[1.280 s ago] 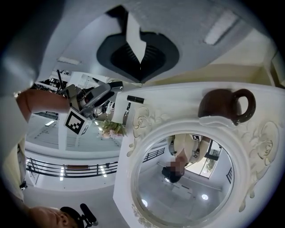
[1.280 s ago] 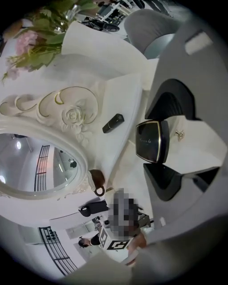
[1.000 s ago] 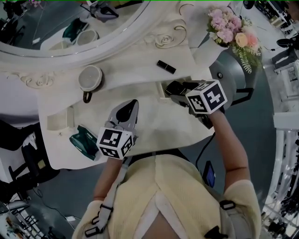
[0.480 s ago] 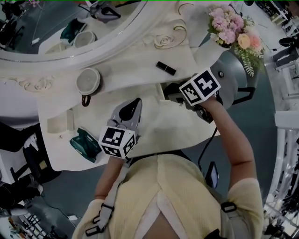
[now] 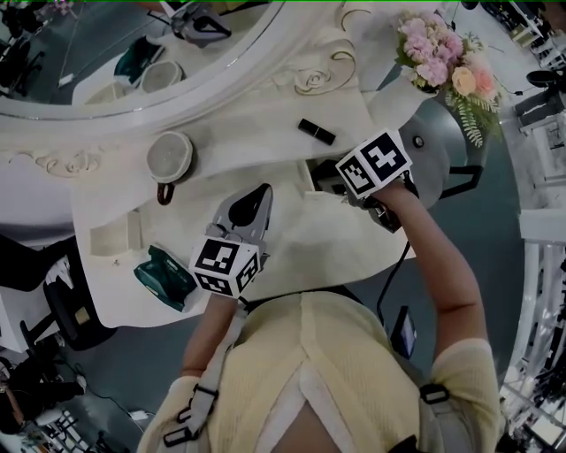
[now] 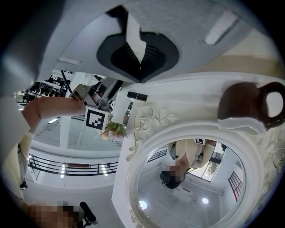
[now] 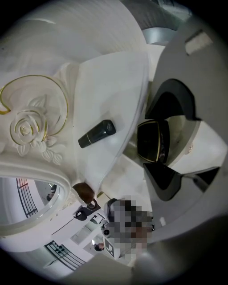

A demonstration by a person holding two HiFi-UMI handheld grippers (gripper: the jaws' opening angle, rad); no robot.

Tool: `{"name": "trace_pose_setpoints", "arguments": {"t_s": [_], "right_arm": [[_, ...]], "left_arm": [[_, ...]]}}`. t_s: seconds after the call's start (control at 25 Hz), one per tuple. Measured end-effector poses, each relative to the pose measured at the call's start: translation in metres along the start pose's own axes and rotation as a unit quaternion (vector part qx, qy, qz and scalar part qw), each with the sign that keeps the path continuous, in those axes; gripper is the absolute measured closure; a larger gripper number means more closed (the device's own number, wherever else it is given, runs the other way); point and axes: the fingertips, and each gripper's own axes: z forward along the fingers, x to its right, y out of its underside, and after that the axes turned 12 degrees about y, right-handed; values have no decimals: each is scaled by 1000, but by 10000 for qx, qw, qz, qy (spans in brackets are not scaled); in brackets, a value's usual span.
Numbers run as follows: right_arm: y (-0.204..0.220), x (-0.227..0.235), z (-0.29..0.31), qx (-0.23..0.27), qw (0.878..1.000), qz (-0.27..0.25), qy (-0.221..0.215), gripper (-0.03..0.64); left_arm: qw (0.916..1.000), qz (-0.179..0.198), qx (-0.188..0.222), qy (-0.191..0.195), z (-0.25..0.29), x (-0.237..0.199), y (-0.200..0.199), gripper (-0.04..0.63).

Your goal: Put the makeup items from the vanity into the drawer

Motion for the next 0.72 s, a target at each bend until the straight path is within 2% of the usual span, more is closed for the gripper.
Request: {"name": "trace_pose_setpoints", "arguments": {"t_s": [0.72], "right_arm": [[-1,1,4,-51,9997,-16,240,305]], "left_arm": [[9999,-82,18,57,-3,-1,-2,600]]}}
